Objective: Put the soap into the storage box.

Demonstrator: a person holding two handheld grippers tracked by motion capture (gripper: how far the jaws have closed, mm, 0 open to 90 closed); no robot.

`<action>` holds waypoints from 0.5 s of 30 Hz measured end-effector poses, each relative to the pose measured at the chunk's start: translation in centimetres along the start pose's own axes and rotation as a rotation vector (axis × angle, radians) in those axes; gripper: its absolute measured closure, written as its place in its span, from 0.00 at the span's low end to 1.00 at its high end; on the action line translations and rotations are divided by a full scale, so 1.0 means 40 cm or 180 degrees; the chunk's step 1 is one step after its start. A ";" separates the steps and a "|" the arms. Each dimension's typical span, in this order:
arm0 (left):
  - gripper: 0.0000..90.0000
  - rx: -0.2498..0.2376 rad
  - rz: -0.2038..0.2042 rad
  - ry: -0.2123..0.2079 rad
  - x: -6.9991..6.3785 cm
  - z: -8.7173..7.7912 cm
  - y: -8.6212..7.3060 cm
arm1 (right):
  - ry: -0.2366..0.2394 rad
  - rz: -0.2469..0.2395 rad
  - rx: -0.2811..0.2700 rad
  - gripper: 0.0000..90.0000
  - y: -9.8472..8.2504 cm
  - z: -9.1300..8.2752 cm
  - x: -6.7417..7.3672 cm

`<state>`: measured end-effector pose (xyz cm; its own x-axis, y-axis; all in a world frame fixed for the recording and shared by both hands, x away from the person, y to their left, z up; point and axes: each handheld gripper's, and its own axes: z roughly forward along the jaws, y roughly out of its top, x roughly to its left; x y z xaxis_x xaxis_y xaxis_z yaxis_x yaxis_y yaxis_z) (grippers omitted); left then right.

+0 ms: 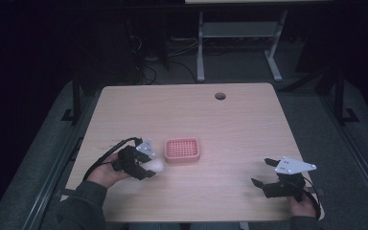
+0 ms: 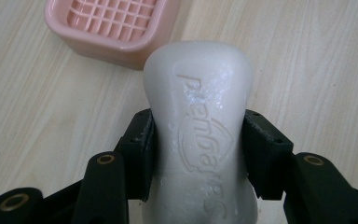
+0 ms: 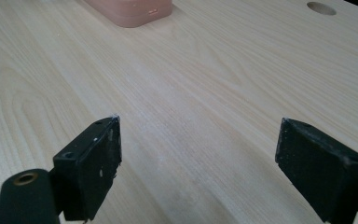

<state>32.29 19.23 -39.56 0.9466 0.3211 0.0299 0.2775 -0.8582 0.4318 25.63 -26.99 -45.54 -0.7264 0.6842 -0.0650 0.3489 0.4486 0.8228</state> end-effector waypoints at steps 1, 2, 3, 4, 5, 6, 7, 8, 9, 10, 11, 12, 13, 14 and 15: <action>0.55 -0.0005 -0.0002 -0.0004 0.001 0.000 0.002 | 0.0004 -0.0001 0.0000 0.15 0.000 0.000 0.000; 0.55 -0.0010 0.0007 -0.0006 0.003 0.000 0.004 | 0.0000 -0.0012 0.0000 0.15 0.000 0.000 0.000; 0.55 -0.0023 0.0013 0.0003 0.004 0.000 0.006 | -0.0008 -0.0036 0.0006 0.15 0.000 0.000 -0.001; 0.55 -0.0013 0.0014 -0.0015 0.006 0.001 0.007 | 0.0007 -0.0003 -0.0004 0.15 0.001 0.000 0.001; 0.55 -0.0021 0.0010 -0.0015 0.006 0.003 0.008 | 0.0003 0.0005 -0.0006 0.15 0.001 -0.001 0.002; 0.55 -0.0028 -0.0011 -0.0026 0.006 0.004 0.009 | 0.0003 0.0005 -0.0006 0.15 0.001 -0.001 0.002; 0.55 -0.0034 -0.0016 -0.0031 0.008 0.006 0.010 | 0.0001 0.0004 -0.0012 0.15 0.001 -0.001 0.002; 0.55 -0.0027 -0.0009 -0.0037 0.011 0.007 0.012 | -0.0002 0.0003 -0.0016 0.15 0.001 -0.002 0.002; 0.55 -0.0033 -0.0009 -0.0033 0.013 0.010 0.014 | 0.0000 0.0010 -0.0025 0.15 0.000 -0.003 0.002; 0.55 -0.0037 -0.0013 -0.0040 0.014 0.011 0.016 | 0.0003 0.0002 -0.0028 0.15 0.000 -0.003 0.000; 0.55 -0.0037 -0.0024 -0.0042 0.015 0.011 0.018 | 0.0000 0.0002 -0.0028 0.15 0.000 -0.003 0.000; 0.55 -0.0032 -0.0013 -0.0039 0.016 0.012 0.021 | 0.0000 0.0001 -0.0029 0.15 0.000 -0.003 -0.001; 0.55 -0.0018 0.0000 -0.0038 0.017 0.012 0.024 | 0.0001 0.0001 -0.0030 0.15 0.000 -0.003 -0.001; 0.55 -0.0021 0.0014 -0.0038 0.017 0.013 0.028 | 0.0003 0.0006 -0.0033 0.15 0.001 -0.003 0.000; 0.55 -0.0016 0.0007 -0.0038 0.017 0.014 0.032 | 0.0001 0.0002 -0.0035 0.15 0.001 -0.003 0.000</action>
<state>33.37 18.15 -39.50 0.9491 0.3144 0.0202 0.2746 -0.8569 0.4363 25.56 -27.03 -45.44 -0.7264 0.6843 -0.0644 0.3429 0.4419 0.8289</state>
